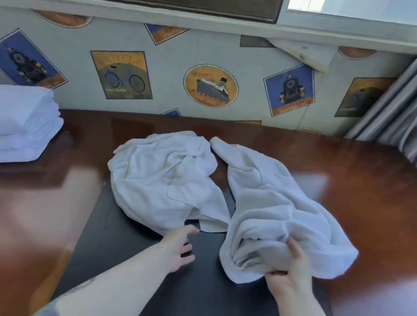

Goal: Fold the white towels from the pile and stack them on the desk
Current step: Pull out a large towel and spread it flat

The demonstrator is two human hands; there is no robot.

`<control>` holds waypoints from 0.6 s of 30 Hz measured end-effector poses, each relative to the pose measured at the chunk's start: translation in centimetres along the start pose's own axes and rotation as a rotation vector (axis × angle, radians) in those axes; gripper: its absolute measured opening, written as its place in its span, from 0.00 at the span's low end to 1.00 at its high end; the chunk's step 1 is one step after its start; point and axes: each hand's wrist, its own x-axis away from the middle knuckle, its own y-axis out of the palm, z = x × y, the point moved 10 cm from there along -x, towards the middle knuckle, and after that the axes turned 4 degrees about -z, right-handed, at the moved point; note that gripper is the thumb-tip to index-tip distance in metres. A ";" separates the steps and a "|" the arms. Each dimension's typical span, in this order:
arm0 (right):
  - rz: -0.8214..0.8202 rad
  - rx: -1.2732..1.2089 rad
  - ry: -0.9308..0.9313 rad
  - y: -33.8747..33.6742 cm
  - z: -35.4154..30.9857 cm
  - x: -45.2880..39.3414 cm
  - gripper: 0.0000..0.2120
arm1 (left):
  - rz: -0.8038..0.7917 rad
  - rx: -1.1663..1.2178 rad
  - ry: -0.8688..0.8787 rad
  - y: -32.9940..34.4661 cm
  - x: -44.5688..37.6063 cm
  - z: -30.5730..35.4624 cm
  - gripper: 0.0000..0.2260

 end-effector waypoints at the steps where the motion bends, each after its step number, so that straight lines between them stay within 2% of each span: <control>1: -0.012 0.007 0.033 0.5 1.1 0.0 0.14 | -0.022 0.065 -0.010 0.4 -0.4 0.2 0.22; 3: -0.002 0.039 0.039 1.2 2.8 0.0 0.16 | -0.079 0.218 -0.056 0.9 -1.2 0.7 0.30; 5: 0.083 0.066 0.003 1.0 3.6 -0.3 0.19 | -0.167 0.424 -0.110 1.4 -1.9 1.8 0.38; 7: 0.141 0.074 -0.053 0.6 3.7 -0.3 0.19 | -0.257 0.639 -0.129 1.4 -3.0 3.6 0.42; 9: 0.172 0.048 -0.096 0.2 4.1 -0.4 0.18 | -0.260 0.746 -0.148 0.8 -4.2 5.2 0.43; 12: 0.193 0.026 -0.124 0.5 5.1 -0.6 0.17 | -0.189 0.812 -0.150 -0.4 -6.4 7.5 0.36; 15: 0.212 -0.006 -0.139 1.8 6.0 -1.1 0.17 | -0.174 0.761 -0.002 -2.6 -9.8 11.9 0.24; 18: 0.254 -0.021 -0.193 3.0 6.8 -1.7 0.15 | -0.061 0.630 0.202 -5.1 -12.6 18.7 0.23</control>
